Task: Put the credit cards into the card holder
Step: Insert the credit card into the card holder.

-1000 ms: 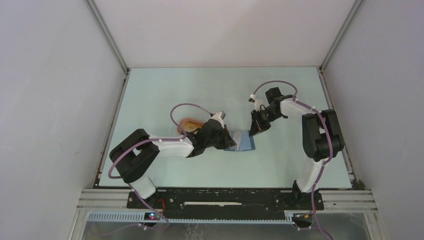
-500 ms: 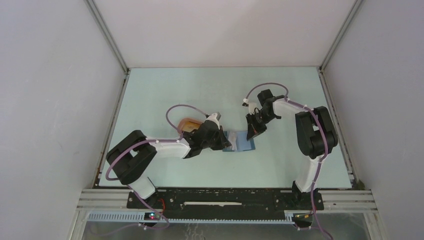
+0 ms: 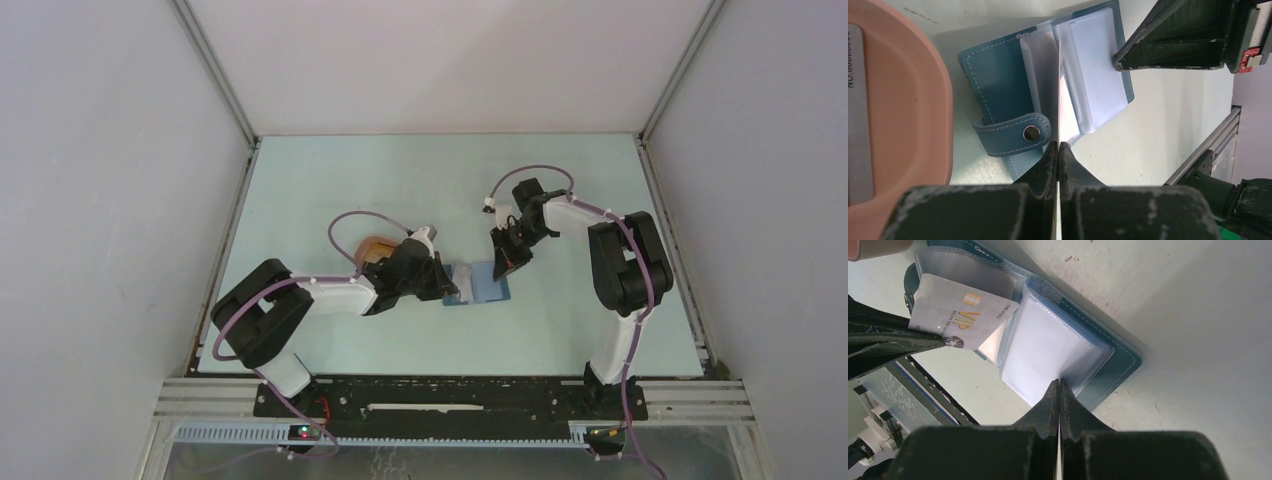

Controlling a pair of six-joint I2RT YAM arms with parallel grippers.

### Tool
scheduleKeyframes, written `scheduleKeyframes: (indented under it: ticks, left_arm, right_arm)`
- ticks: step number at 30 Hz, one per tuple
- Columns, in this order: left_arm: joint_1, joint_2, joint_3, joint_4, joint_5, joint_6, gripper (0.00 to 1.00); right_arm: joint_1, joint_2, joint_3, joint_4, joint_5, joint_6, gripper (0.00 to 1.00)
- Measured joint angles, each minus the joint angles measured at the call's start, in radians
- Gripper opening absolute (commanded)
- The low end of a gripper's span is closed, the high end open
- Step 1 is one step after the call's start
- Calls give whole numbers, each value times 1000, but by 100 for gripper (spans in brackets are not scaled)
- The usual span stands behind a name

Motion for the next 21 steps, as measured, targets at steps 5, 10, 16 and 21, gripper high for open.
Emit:
scheduleKeyframes:
  ticks: [5,10,16,21]
  left_arm:
    - [7,2,-14,43,37,-4,0]
    - [21,3,-64,117,73,-27,0]
    - [34,23,-87,180,105,-57,0]
    - [37,55,-88,235,130,-90,0]
  right_arm:
    - [3,4,4,-3,0,0,0]
    - [4,5,5,-4,0,-1,0]
    - [4,5,6,-10,1,-3,0]
    - [4,5,6,-18,2,-3,0]
